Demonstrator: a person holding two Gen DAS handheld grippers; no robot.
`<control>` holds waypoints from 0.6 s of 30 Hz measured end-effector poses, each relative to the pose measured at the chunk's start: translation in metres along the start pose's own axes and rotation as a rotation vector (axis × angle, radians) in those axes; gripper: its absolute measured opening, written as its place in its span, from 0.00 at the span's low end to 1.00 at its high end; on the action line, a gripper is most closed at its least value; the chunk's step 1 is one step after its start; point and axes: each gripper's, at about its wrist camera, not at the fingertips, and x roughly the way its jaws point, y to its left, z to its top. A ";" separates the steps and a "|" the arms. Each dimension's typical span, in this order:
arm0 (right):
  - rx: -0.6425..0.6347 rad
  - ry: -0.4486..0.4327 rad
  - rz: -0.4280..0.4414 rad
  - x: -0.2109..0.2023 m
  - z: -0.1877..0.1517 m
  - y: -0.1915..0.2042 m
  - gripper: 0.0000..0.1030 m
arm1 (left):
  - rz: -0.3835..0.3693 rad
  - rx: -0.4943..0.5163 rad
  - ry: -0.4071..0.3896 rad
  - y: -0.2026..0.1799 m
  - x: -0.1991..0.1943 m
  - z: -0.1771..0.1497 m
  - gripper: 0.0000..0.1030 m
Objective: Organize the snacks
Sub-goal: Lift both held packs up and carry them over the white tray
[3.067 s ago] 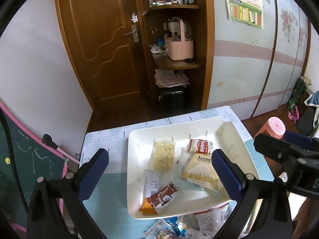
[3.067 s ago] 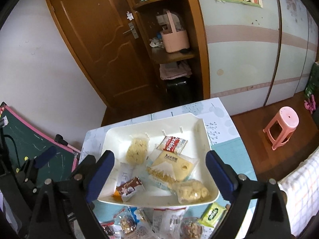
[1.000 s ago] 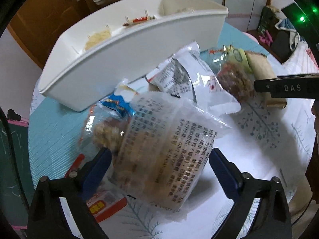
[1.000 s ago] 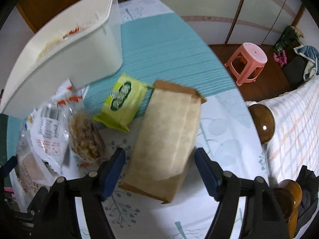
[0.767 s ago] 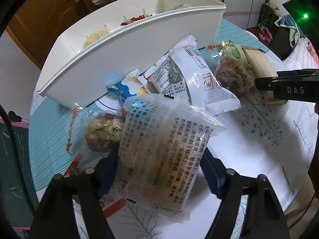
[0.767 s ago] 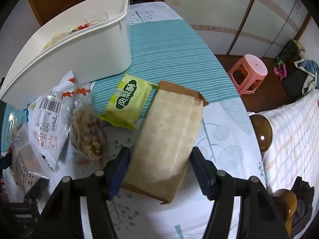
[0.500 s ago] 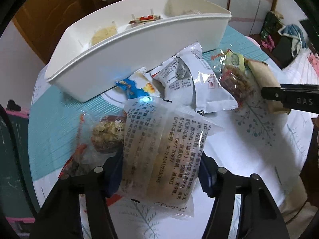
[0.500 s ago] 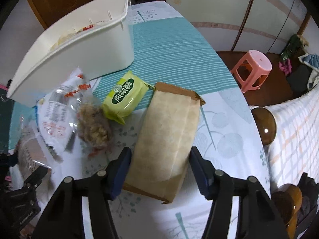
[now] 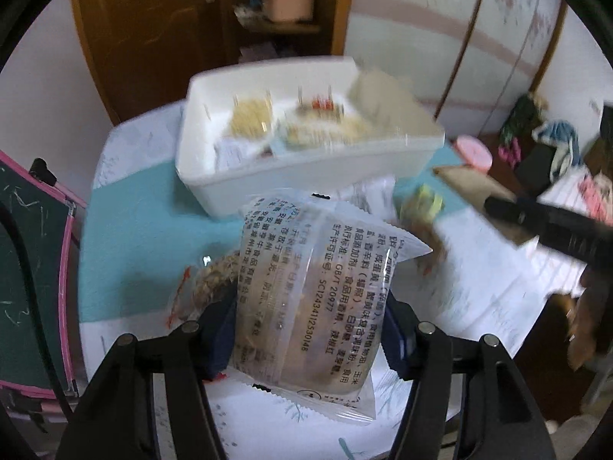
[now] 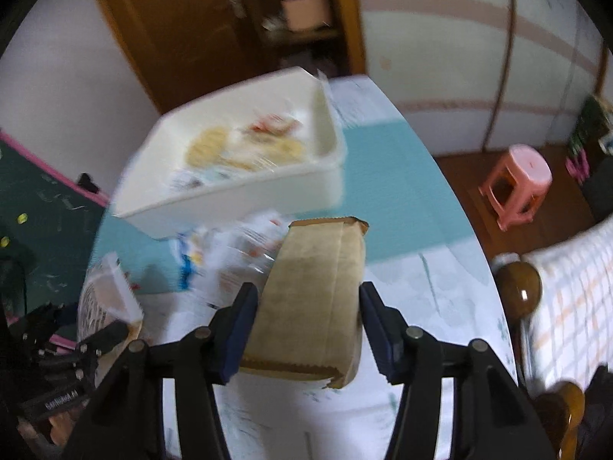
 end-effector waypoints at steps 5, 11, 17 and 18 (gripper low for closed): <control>-0.074 -0.111 0.058 -0.032 0.028 0.032 0.53 | 0.027 -0.001 -0.150 0.012 -0.047 0.045 0.60; -0.158 -0.281 0.086 -0.077 0.084 0.059 0.53 | 0.104 0.001 -0.264 0.021 -0.090 0.105 0.60; -0.216 -0.442 0.069 -0.113 0.137 0.081 0.53 | 0.136 -0.037 -0.324 0.036 -0.116 0.162 0.61; -0.223 -0.469 0.066 -0.118 0.148 0.083 0.53 | 0.142 -0.042 -0.330 0.038 -0.118 0.169 0.61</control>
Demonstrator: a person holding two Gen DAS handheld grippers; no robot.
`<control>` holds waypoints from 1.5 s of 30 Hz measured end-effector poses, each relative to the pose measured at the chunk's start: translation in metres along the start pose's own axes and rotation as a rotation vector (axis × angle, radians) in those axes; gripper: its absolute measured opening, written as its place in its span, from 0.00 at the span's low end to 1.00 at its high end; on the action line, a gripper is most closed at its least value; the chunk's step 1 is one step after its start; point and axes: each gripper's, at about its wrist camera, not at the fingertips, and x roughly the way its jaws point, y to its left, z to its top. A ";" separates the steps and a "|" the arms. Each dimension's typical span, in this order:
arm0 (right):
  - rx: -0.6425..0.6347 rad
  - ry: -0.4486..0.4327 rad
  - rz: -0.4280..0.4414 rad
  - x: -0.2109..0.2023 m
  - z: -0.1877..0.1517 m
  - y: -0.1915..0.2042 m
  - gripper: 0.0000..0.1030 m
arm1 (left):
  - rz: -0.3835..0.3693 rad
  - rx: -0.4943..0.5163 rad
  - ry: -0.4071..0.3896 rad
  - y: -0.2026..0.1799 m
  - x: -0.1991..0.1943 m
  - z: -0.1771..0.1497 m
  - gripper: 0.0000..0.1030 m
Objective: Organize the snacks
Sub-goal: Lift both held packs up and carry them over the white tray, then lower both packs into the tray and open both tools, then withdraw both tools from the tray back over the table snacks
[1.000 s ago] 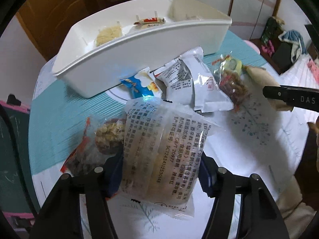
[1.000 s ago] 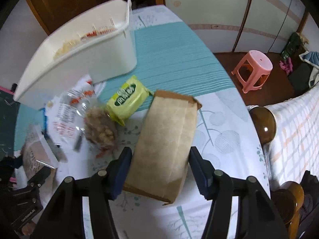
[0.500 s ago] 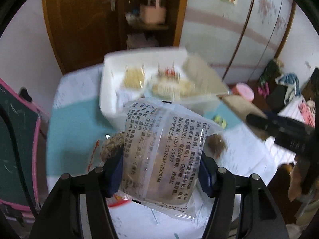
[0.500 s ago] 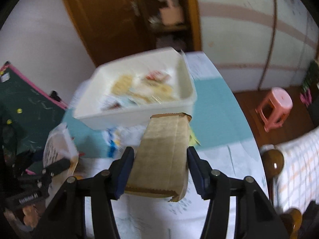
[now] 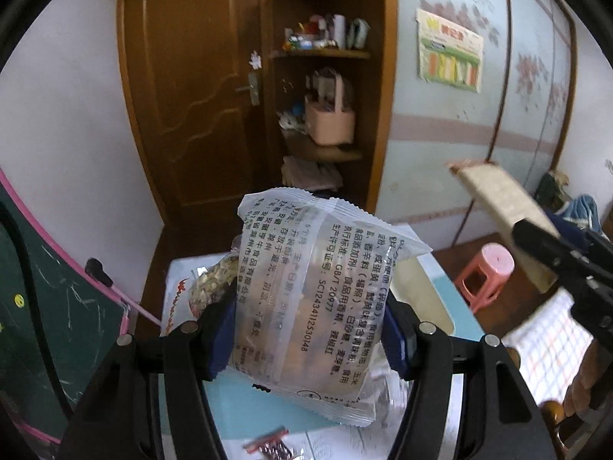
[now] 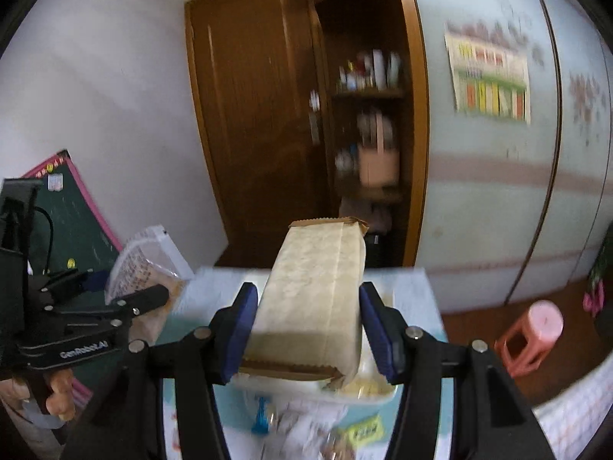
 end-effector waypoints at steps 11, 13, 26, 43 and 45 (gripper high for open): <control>0.011 -0.053 -0.020 0.030 0.052 -0.005 0.53 | 0.048 -0.024 0.012 -0.006 0.046 0.055 0.61; 0.030 -0.028 -0.016 0.043 0.051 -0.011 0.54 | 0.047 -0.023 0.032 -0.009 0.061 0.057 0.61; 0.058 0.206 -0.037 0.140 0.008 -0.031 0.51 | 0.022 -0.037 0.215 -0.016 0.187 0.035 0.94; 0.120 0.335 -0.008 0.164 -0.026 -0.039 0.56 | -0.009 -0.076 0.243 0.005 0.184 0.019 0.97; 0.115 0.332 -0.008 0.161 -0.026 -0.037 0.56 | -0.005 -0.074 0.233 0.009 0.176 0.020 0.97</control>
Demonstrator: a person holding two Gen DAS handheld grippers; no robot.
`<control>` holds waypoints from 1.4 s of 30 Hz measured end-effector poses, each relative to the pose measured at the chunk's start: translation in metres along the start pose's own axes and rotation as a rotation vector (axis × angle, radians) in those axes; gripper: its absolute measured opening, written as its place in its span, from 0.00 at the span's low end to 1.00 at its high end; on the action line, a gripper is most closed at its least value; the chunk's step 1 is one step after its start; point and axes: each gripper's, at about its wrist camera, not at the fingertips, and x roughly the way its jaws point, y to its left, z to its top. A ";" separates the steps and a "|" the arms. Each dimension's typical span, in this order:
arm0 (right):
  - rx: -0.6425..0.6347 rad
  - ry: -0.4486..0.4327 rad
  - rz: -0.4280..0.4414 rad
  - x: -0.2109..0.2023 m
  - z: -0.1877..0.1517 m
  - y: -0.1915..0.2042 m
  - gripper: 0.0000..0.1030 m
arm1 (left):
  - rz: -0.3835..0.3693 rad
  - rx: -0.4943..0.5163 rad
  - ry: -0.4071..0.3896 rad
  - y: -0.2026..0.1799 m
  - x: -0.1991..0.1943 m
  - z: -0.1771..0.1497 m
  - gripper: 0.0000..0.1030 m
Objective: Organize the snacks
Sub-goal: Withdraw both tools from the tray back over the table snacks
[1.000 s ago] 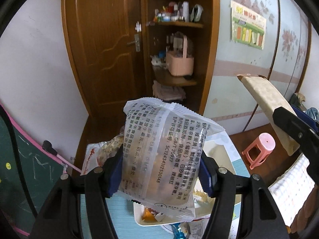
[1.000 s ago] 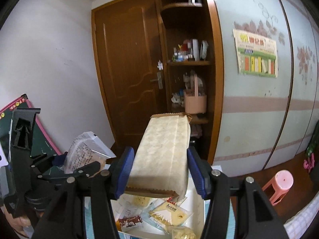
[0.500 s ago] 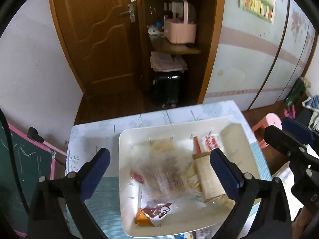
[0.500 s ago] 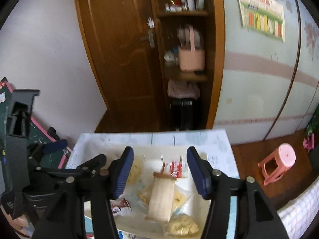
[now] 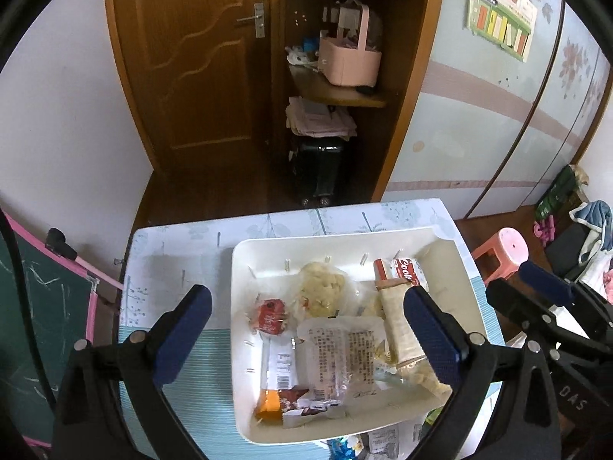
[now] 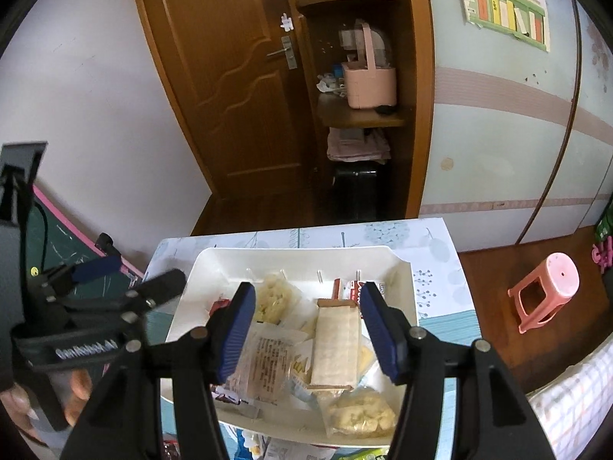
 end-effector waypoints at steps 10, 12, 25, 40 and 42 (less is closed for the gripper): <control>0.022 0.023 0.024 -0.022 -0.009 0.003 0.56 | 0.036 0.030 -0.039 0.009 -0.044 -0.012 0.97; 0.026 0.031 0.033 -0.032 -0.011 0.005 0.56 | 0.041 0.037 -0.053 0.010 -0.057 -0.017 0.97; 0.004 -0.154 0.028 -0.122 -0.042 0.023 0.56 | 0.053 0.094 -0.155 0.010 -0.147 -0.060 0.97; -0.062 -0.237 0.040 -0.176 -0.108 0.012 0.69 | 0.067 0.150 -0.248 0.007 -0.196 -0.144 0.98; -0.064 -0.253 0.036 -0.178 -0.121 0.010 0.75 | 0.078 0.155 -0.254 0.007 -0.195 -0.160 0.98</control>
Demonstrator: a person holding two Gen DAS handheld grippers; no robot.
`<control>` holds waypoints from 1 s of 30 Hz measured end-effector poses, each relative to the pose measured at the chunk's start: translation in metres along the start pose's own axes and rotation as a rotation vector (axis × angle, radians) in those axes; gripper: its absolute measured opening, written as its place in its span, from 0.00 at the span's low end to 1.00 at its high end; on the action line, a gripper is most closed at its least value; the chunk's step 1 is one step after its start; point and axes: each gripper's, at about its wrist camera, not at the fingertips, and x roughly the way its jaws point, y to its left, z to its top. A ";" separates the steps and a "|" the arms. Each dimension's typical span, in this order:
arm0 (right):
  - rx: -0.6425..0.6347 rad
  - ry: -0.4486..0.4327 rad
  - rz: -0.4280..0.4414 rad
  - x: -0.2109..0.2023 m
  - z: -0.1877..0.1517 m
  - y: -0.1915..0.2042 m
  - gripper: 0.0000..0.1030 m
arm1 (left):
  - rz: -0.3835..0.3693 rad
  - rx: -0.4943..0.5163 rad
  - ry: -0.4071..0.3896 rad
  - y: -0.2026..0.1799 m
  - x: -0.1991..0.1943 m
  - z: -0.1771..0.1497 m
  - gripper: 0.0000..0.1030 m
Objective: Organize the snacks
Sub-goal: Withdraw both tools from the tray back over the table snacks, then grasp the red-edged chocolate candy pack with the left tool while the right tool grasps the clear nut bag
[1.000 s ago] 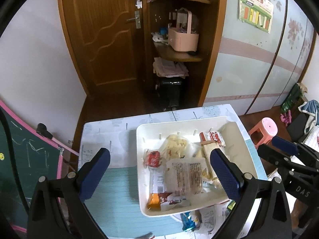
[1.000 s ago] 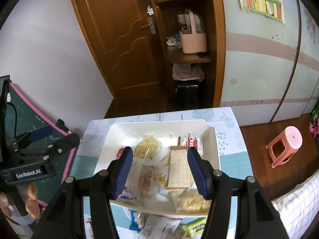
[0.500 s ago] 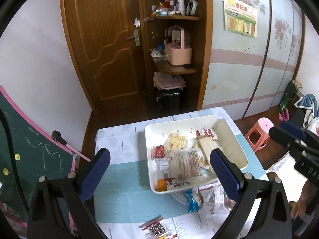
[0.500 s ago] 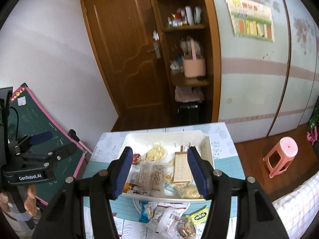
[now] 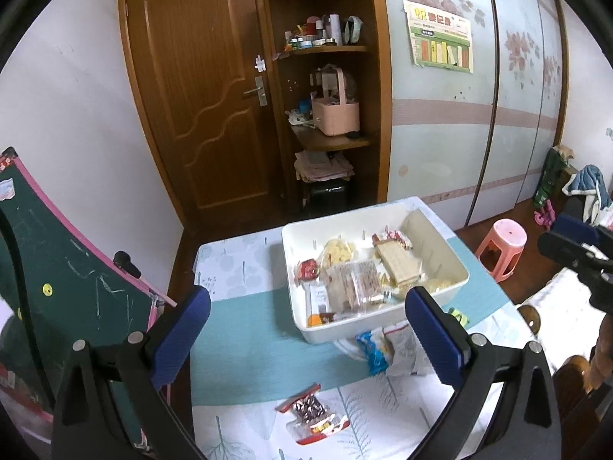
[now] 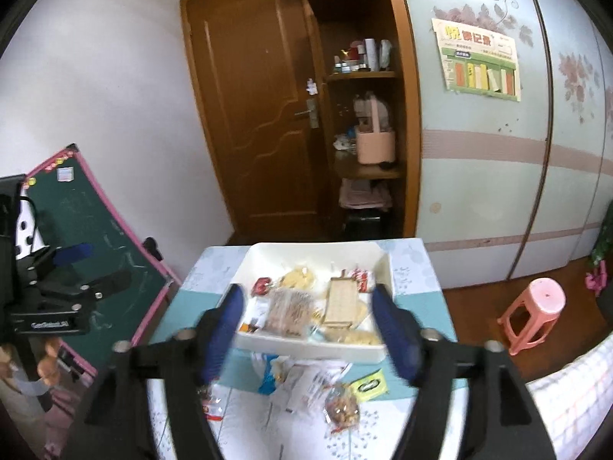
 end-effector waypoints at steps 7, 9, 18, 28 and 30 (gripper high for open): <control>-0.070 -0.009 -0.115 -0.006 -0.040 0.005 0.75 | 0.086 -0.034 0.002 -0.003 0.009 -0.059 0.99; -0.080 -0.002 -0.145 -0.004 -0.052 0.004 0.75 | 0.130 -0.055 0.004 -0.002 0.015 -0.080 0.99; -0.096 0.171 -0.171 0.040 -0.118 0.000 0.75 | 0.163 -0.136 0.223 0.006 0.078 -0.154 0.99; -0.014 0.360 -0.145 0.098 -0.172 -0.017 0.75 | 0.121 -0.324 0.412 0.029 0.140 -0.199 0.99; 0.010 0.385 -0.143 0.106 -0.177 -0.023 0.74 | 0.115 -0.350 0.437 0.030 0.151 -0.205 0.99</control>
